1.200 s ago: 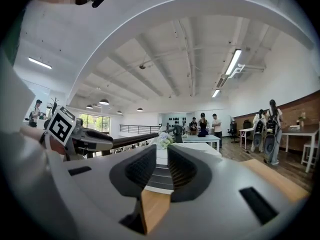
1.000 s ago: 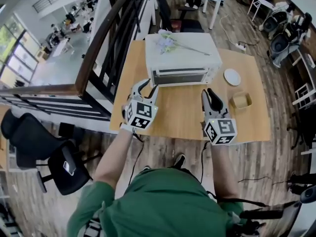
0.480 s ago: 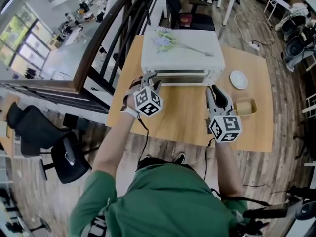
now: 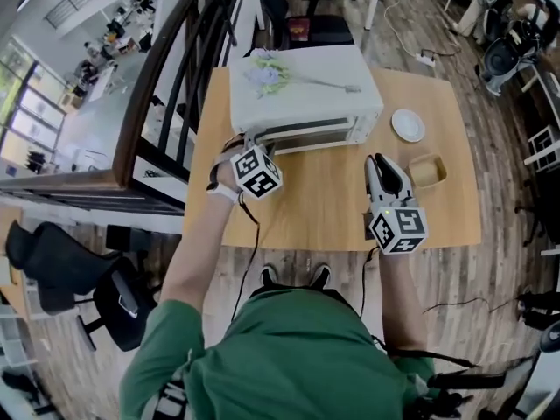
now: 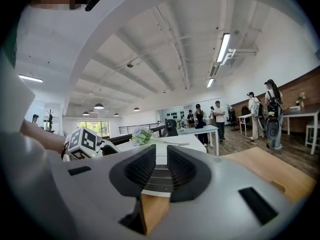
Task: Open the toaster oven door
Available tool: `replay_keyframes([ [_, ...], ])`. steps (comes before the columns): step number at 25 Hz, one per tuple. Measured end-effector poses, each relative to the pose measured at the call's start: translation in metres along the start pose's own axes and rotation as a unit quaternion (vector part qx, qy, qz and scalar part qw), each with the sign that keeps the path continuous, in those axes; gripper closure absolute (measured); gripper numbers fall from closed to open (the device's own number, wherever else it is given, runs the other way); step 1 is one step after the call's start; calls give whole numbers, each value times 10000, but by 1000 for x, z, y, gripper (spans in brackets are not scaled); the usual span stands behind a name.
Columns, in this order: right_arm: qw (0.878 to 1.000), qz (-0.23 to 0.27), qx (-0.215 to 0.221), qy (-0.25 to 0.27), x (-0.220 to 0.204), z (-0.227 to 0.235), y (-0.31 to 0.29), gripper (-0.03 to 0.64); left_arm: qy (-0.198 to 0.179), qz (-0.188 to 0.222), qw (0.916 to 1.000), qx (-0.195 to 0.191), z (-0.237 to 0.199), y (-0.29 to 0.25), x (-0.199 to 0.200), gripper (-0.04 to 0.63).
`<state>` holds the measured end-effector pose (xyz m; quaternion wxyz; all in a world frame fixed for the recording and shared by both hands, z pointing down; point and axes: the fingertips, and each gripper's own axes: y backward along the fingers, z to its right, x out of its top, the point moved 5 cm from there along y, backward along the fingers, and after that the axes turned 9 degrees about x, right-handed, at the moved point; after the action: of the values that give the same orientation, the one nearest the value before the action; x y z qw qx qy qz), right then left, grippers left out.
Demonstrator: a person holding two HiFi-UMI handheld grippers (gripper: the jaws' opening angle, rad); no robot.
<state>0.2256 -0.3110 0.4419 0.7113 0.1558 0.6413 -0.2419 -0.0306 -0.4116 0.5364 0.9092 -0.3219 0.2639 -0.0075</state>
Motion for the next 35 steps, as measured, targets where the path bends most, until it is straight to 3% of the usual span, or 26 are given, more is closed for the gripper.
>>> replay_keyframes([
  [3,9999,11,-64,-112,-5,-8,3,538,-42,-39,9999,-158,0,-7,-4,448],
  [12,9993,-106,-225,-267,-16,-22,12,538,-197,4,9997,-110,9,0,-6,468],
  [20,9978,-200,-115,-617,-33,-35,4,538,-453,44,9990,46,31,16,-7,474],
  [27,9919,-381,-26,-1215,-62,-39,-7,538,-243,221,9990,296,55,31,-16,474],
  [35,9847,-646,71,-1615,-91,-42,-19,540,-292,389,9970,603,84,44,-24,474],
])
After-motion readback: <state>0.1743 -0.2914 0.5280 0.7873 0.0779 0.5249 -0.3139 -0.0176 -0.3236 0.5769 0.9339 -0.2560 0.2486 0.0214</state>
